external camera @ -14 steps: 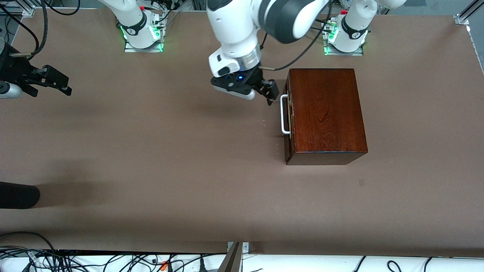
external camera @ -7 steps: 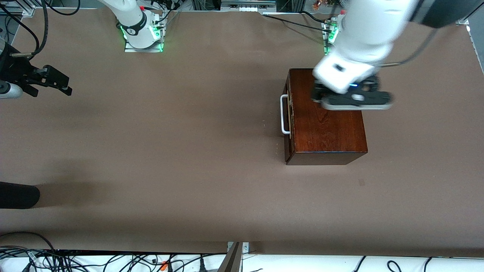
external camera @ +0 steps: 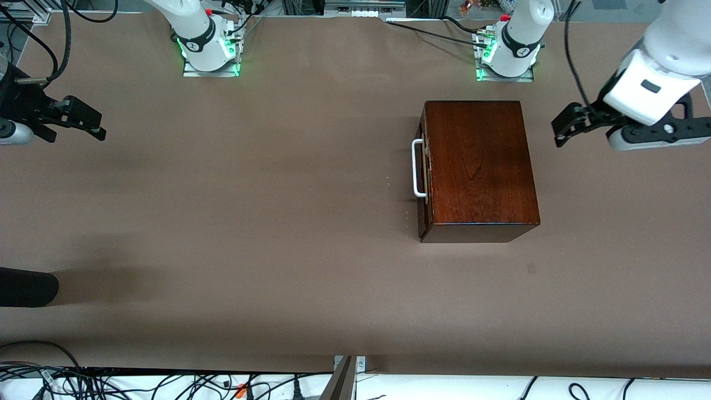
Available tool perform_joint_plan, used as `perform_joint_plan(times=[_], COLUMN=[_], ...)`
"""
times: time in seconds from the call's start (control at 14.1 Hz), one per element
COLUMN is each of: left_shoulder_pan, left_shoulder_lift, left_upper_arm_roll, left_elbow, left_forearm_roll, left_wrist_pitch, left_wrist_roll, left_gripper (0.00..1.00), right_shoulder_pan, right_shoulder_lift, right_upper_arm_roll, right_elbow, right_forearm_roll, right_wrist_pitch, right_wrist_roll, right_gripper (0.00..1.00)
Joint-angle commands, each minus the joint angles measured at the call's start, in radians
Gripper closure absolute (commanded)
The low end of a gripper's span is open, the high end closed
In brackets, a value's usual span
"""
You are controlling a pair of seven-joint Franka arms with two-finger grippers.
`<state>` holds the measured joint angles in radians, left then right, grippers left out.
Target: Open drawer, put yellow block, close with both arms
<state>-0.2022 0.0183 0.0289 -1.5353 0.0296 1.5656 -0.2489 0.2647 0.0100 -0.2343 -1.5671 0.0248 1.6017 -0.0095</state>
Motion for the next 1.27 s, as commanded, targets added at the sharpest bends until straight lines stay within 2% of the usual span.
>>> perform_joint_plan(times=[0.0,0.28,0.64,1.2], left_shoulder_pan=[0.050,0.075,0.079,0.093], left_shoulder_lift=[-0.069,-0.074,-0.074,-0.069], left_upper_arm_roll=[-0.009,-0.007,-0.006,-0.012], left_elbow=[-0.108,-0.117,-0.143,-0.132], left_forearm_roll=[-0.028,-0.028,-0.028,-0.028], left_wrist_pitch=[0.045,0.047,0.085,0.065], left_wrist_roll=[0.115,0.244,0.243,0.232], left_gripper=[0.00,0.00,0.00,0.00], right_shoulder_pan=[-0.004,-0.004,-0.005,-0.005], right_shoulder_lift=[0.007,0.007,0.007,0.007], right_upper_arm_roll=[0.004,0.003,0.003,0.003], right_elbow=[0.019,0.019,0.018,0.018], right_forearm_roll=[0.004,0.004,0.004,0.004], right_wrist_pitch=[-0.006,-0.006,-0.005,-0.005], right_wrist_roll=[-0.003,-0.003,-0.003,-0.003], right_gripper=[0.00,0.00,0.00,0.00])
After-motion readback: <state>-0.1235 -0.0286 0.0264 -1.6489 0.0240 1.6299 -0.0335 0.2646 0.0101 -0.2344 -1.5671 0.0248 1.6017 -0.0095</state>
